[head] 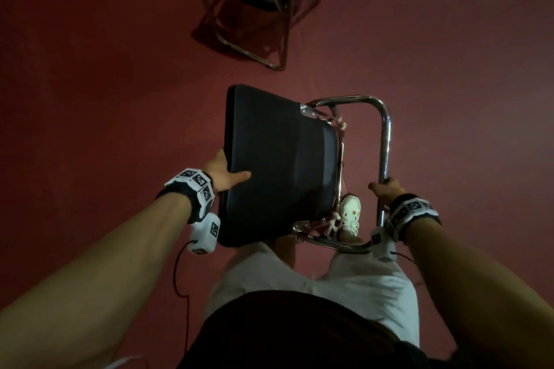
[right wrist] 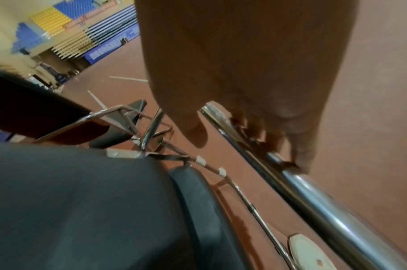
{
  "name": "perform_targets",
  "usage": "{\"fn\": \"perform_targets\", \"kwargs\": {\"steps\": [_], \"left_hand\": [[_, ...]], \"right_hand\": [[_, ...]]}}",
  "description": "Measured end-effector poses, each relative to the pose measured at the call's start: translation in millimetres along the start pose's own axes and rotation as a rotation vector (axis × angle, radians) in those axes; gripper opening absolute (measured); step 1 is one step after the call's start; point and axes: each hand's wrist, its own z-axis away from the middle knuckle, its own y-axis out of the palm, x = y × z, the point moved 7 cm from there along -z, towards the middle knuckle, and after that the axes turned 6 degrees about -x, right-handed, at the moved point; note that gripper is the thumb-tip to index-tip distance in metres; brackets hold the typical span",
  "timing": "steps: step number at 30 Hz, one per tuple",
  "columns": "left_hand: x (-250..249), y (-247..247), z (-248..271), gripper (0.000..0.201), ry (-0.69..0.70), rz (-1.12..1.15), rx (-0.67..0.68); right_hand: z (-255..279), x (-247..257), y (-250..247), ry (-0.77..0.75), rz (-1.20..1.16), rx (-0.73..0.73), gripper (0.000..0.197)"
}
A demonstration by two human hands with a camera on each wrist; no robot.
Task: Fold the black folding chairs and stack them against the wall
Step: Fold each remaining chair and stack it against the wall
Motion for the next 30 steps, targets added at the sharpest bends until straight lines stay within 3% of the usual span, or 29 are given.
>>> {"fn": "perform_targets", "kwargs": {"steps": [4,8,14,18,21,27,30], "left_hand": [[28.3,11.5,-14.3,0.112,-0.142,0.041,0.019],[40.6,20.8,-8.5,0.118,-0.195,0.079,-0.029],[13.6,26.9,23.3,0.104,-0.193,0.063,-0.054],[-10.8,30.1,52.0,0.095,-0.162,0.058,-0.049],[-19.8,44.4,69.5,0.090,-0.162,0.085,-0.063],[-26.0,69.2,98.5,0.080,-0.174,0.074,-0.095],[-25.0,77.4,113.2,0.087,-0.172,0.059,-0.136]], "right_hand": [[-28.0,-7.5,5.9,0.006,-0.048,0.032,0.050],[-21.8,-13.9,20.7,0.029,-0.065,0.080,0.043],[16.6,2.1,15.8,0.039,-0.114,0.251,0.021],[53.8,14.5,23.7,-0.044,-0.076,0.363,0.009],[49.6,8.5,36.0,-0.117,-0.021,0.427,0.021],[78.4,-3.1,6.7,-0.124,0.041,0.516,0.021],[97.3,-0.4,1.0,-0.181,0.066,0.548,0.017]]}}
